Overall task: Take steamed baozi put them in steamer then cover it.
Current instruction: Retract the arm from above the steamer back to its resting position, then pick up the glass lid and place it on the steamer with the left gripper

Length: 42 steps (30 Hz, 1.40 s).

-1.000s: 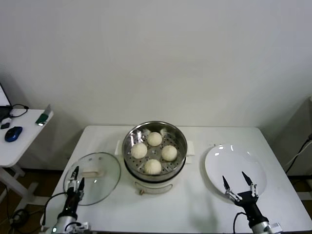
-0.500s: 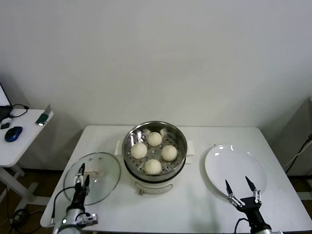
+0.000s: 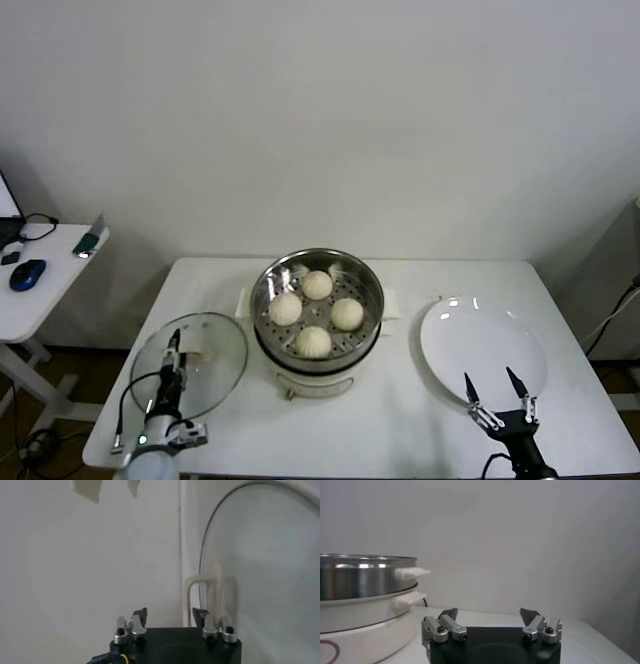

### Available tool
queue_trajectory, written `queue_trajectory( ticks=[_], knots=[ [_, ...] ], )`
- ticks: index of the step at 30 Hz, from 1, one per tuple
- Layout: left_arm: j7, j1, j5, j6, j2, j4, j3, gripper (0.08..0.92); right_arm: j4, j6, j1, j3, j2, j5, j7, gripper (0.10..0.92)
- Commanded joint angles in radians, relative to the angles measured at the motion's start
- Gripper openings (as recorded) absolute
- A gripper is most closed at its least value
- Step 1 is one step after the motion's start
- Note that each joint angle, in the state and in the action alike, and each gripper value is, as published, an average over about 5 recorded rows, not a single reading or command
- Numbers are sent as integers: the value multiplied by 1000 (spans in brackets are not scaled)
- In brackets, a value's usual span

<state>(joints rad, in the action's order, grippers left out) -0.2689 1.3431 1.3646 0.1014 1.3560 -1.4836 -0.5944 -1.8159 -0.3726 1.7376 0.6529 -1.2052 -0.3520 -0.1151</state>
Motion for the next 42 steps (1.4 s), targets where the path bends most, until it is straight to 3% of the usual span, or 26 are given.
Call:
queue_trajectory(
  ticks=[1, 16, 23, 28, 34, 42],
  knots=[
    [-2, -21, 4, 9, 0, 31, 5, 559, -4, -1, 11, -6, -14, 9, -3, 823],
    [4, -16, -18, 40, 1, 25, 9, 150, 0, -5, 17, -17, -34, 22, -8, 823],
    [-16, -27, -64, 27, -1, 6, 11, 136, -2, -7, 21, -13, -33, 22, -9, 823],
    [-13, -6, -108, 28, -23, -77, 2, 136, 2, -9, 16, -8, -28, 17, -9, 823],
    [43, 13, -192, 58, -89, -244, -14, 136, 1, -9, 12, -2, -28, 14, -9, 823],
    [148, 2, -289, 134, -195, -376, -33, 136, 7, -13, 14, 7, -24, 11, -10, 823]
  ],
)
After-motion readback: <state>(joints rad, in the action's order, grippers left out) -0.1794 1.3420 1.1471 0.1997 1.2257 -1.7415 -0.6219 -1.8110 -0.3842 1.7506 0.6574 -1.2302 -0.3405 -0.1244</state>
